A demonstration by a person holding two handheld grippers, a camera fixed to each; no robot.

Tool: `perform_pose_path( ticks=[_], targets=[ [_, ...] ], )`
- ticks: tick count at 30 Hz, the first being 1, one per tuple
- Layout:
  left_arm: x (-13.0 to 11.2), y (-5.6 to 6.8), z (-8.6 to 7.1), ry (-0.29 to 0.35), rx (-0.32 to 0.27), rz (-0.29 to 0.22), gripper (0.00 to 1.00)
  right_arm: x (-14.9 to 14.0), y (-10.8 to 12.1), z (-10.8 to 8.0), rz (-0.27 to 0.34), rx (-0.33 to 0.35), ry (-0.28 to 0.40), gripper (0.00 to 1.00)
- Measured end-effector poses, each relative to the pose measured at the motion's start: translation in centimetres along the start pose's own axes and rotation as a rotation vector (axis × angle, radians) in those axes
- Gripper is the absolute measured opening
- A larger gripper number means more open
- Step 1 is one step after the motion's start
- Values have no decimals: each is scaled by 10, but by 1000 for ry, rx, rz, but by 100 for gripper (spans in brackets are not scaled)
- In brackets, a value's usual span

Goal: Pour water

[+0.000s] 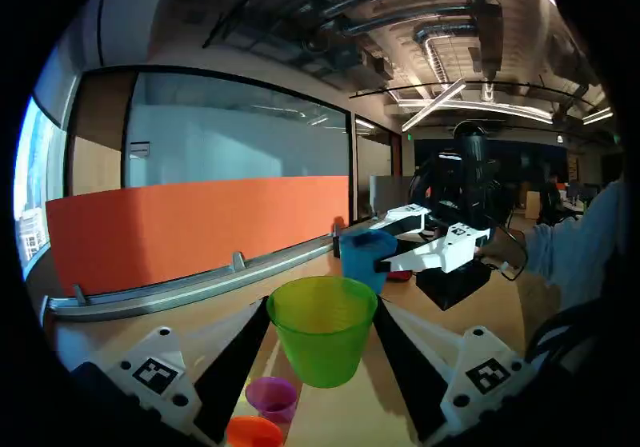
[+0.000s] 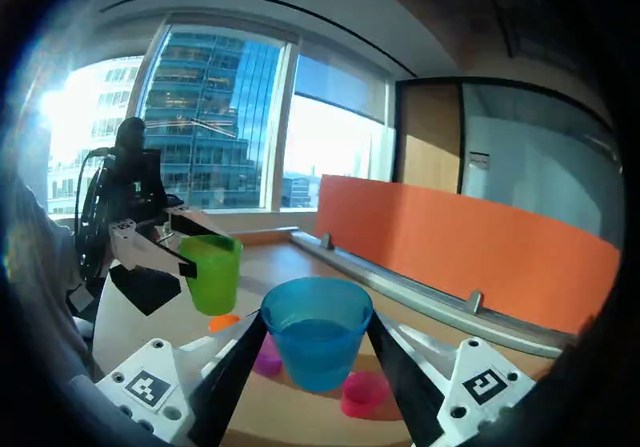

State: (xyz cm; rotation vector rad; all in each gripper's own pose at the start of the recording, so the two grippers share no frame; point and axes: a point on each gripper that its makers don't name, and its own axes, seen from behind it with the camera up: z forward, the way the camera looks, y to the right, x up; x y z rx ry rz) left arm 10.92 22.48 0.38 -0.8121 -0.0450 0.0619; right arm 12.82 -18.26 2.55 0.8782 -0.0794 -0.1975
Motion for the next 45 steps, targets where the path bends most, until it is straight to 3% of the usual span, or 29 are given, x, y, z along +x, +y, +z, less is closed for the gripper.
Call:
perform_pose_path(
  ticks=[21, 30, 45],
  targets=[
    [-11, 8, -3, 3, -14, 56, 90, 31, -2, 7, -20, 20, 55, 91],
    [-17, 10, 0, -5, -20, 69, 90, 42, 1, 6, -63, 21, 67, 91],
    [-18, 18, 5, 16, -44, 32, 90, 68, 1, 6, -179, 12, 83, 91]
  ],
)
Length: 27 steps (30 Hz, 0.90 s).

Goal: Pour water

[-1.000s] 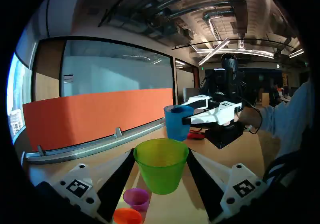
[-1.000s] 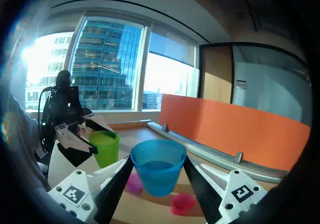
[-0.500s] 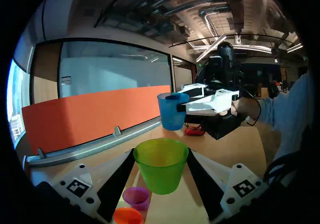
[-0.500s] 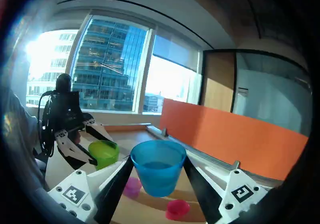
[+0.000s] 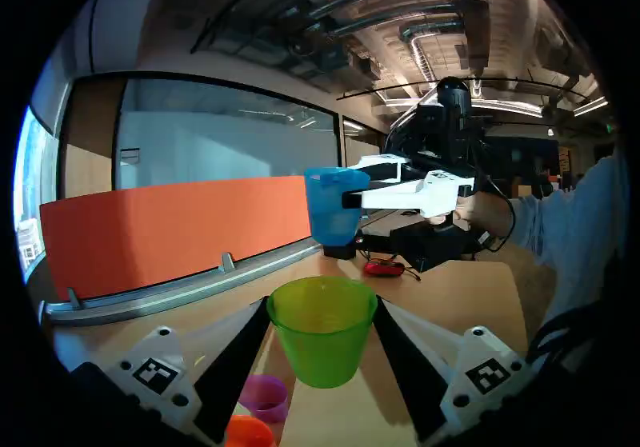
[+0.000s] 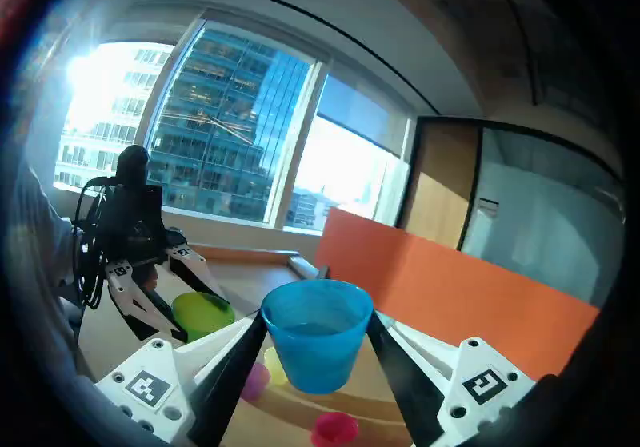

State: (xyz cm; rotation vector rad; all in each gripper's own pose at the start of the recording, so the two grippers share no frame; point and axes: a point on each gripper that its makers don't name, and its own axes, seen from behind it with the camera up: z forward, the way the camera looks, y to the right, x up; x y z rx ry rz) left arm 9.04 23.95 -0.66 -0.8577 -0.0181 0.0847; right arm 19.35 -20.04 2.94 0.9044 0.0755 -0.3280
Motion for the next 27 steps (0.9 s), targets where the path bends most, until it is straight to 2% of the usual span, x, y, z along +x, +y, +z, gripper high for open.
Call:
perform_pose_path(
  ticks=[11, 27],
  targets=[
    [-1, 6, 1, 5, -15, -12, 90, 24, 2, 5, -129, -2, 13, 91],
    [-2, 9, 2, 14, -28, -27, 90, 58, 5, 13, -323, -5, 35, 91]
  ],
)
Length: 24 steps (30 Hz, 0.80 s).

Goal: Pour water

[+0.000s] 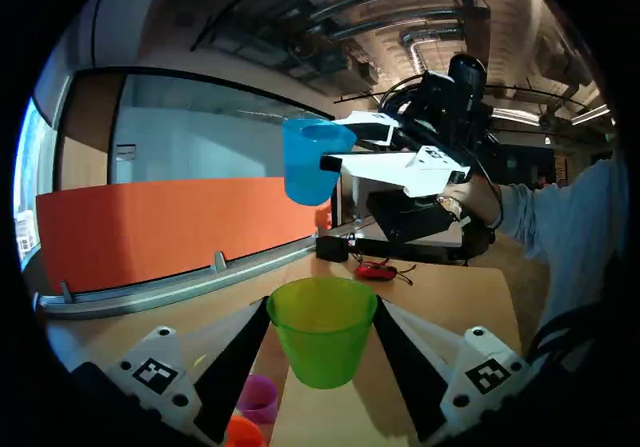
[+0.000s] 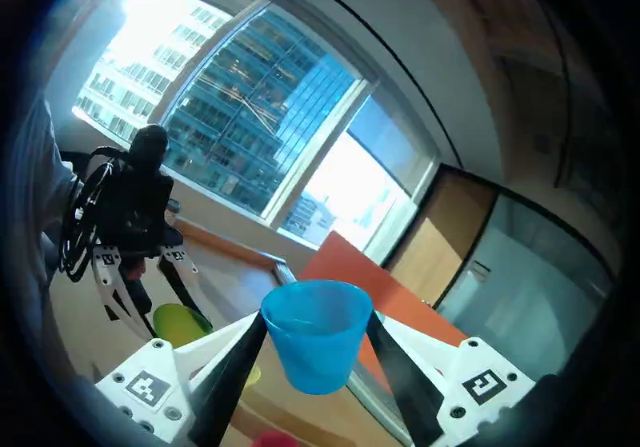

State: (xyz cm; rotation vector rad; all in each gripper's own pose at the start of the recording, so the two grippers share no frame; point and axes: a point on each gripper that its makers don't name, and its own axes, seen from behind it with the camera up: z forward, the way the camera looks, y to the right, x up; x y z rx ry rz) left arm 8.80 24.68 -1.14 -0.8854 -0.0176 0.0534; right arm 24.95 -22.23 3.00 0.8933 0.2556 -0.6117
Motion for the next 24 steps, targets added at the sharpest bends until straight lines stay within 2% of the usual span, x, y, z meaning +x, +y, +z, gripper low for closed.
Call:
perform_pose_path(
  ticks=[8, 24],
  targets=[
    [1, 1, 1, 3, -6, -2, 90, 16, -1, 3, -99, -4, 17, 91],
    [3, 5, 1, 11, -19, -4, 90, 28, 1, 10, -242, 2, 15, 91]
  ],
)
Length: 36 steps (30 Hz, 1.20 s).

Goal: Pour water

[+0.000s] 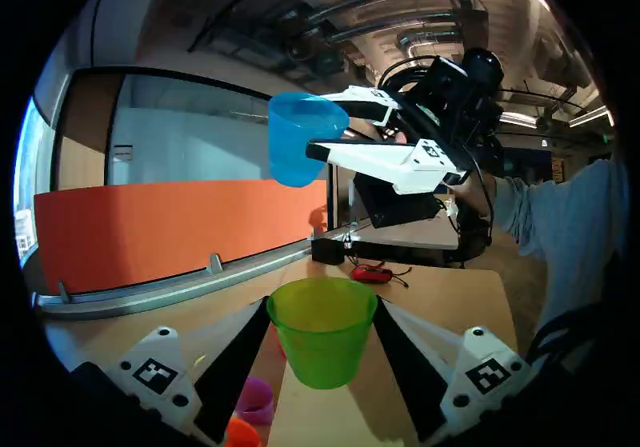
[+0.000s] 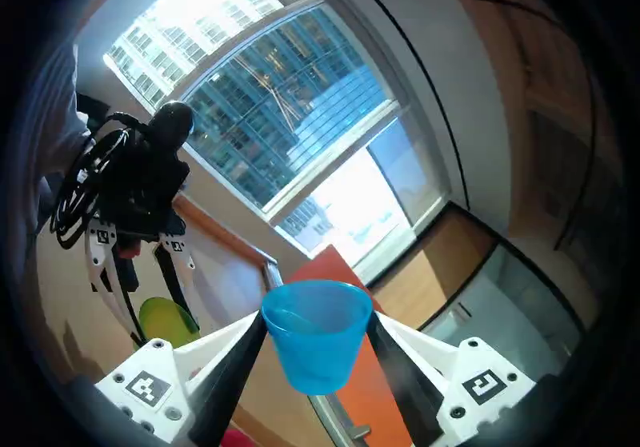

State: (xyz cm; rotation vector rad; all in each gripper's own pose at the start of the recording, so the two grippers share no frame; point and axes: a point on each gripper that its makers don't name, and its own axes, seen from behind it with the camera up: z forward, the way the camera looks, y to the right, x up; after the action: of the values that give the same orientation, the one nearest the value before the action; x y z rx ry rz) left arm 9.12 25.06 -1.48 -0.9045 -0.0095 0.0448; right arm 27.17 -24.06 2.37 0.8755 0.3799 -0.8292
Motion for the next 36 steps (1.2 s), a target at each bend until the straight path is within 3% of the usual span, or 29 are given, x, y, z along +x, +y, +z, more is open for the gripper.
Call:
perform_pose_path(
  ticks=[11, 36],
  targets=[
    [1, 3, 2, -1, -10, 16, 90, -2, 1, 4, -103, 0, -25, 91],
    [9, 8, 10, 1, -26, 36, 90, 1, 9, 1, -233, -17, -29, 91]
  ],
)
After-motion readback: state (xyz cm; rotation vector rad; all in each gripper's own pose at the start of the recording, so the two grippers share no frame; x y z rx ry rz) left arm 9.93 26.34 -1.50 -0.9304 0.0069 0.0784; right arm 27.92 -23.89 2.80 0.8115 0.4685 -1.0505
